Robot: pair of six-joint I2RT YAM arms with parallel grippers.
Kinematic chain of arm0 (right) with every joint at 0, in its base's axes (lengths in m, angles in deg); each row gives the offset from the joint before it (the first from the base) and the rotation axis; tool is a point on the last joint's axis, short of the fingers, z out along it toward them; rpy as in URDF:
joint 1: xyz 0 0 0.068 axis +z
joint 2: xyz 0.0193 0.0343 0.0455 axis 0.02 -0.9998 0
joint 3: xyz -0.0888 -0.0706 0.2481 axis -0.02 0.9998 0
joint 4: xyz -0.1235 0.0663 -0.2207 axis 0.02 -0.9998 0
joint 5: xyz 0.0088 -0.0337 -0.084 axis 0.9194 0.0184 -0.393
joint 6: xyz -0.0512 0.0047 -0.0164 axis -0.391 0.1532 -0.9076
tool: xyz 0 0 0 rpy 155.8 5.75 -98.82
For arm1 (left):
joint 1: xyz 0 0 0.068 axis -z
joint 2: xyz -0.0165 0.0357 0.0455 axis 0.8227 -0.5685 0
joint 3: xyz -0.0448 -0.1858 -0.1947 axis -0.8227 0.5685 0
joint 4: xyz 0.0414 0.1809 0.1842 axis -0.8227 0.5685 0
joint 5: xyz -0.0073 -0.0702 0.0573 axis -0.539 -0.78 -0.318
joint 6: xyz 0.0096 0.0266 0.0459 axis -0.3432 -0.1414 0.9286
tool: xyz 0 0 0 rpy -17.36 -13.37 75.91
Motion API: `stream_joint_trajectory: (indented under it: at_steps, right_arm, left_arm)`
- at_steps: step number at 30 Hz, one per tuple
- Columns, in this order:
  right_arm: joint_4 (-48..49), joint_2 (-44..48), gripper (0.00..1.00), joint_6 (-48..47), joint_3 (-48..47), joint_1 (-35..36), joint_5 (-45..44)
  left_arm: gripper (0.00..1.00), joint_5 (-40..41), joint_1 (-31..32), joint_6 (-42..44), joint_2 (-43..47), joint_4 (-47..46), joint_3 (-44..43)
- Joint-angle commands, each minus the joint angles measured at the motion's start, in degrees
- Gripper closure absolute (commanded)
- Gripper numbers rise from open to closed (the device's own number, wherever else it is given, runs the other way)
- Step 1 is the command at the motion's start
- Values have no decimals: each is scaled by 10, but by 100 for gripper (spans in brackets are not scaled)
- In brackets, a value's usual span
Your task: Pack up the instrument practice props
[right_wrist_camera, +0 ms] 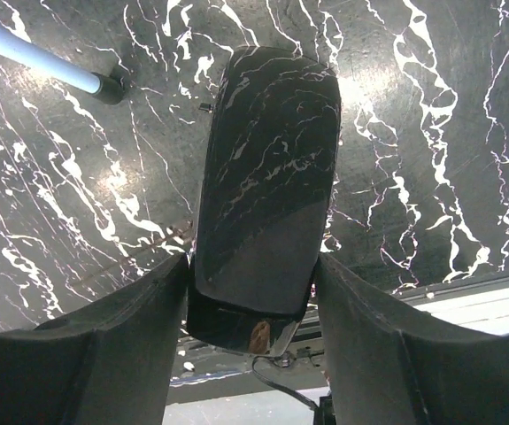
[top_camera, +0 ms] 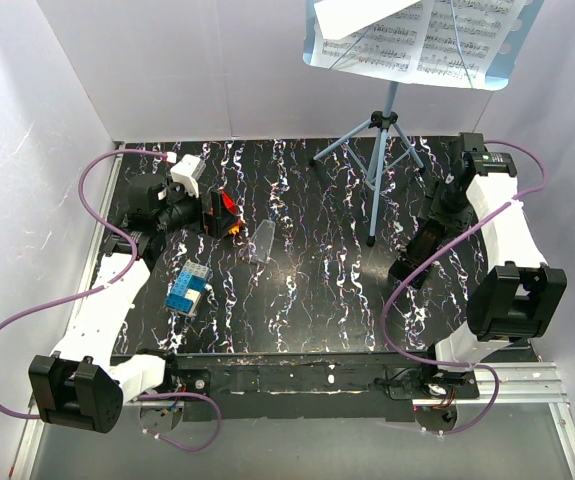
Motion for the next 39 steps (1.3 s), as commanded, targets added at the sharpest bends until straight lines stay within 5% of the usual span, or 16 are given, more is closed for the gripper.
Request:
stream_joint_trajectory:
  at_steps: [1,19,23,29,36,38,39]
  right_arm:
    - [4,-6,40,10,-16,-1,10]
    - [34,5,82,-129,15,136,128]
    - [33,-29,86,-261,-47,230,256]
    - [28,-129,95,-326,-197,334,250]
    - [30,-196,94,-412,-268,420,260]
    - [21,-198,78,-425,-266,420,280]
    - [15,-197,60,-431,-265,418,286]
  left_arm:
    - [2,9,2,10,17,8,3]
    - [2,10,3,14,20,0,11]
    - [2,-15,3,46,41,-12,22]
    - [2,-43,3,72,78,-20,52]
    - [2,-85,3,148,121,14,74]
    - [2,-117,3,187,128,28,80]
    - [2,-143,2,216,131,30,84]
